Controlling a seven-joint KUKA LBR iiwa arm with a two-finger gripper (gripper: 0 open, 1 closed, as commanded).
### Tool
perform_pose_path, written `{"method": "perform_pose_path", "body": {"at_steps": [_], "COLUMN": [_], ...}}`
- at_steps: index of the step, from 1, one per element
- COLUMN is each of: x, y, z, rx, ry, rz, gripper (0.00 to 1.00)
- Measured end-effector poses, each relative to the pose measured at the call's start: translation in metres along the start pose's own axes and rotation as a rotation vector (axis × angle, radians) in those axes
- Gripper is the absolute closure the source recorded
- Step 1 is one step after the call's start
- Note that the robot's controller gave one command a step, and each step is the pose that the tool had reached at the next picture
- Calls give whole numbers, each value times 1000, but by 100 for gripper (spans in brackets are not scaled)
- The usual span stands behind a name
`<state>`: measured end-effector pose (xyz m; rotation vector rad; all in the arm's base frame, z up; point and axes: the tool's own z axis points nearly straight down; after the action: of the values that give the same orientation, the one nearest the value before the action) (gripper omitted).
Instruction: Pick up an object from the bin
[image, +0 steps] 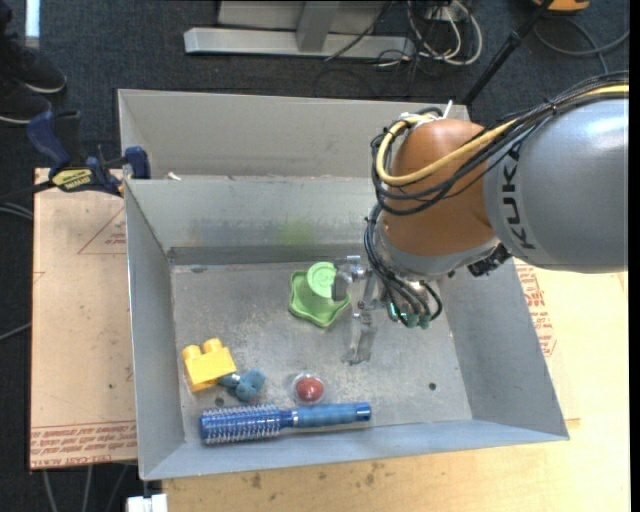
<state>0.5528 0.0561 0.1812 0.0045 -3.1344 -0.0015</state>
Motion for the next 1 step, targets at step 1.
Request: {"method": "perform_pose_path", "body": {"at_steps": [1], "x": [59], "y": [89], "z": [111], "rx": [1], "ry": [-13], "rz": [-327], "gripper": [0]}}
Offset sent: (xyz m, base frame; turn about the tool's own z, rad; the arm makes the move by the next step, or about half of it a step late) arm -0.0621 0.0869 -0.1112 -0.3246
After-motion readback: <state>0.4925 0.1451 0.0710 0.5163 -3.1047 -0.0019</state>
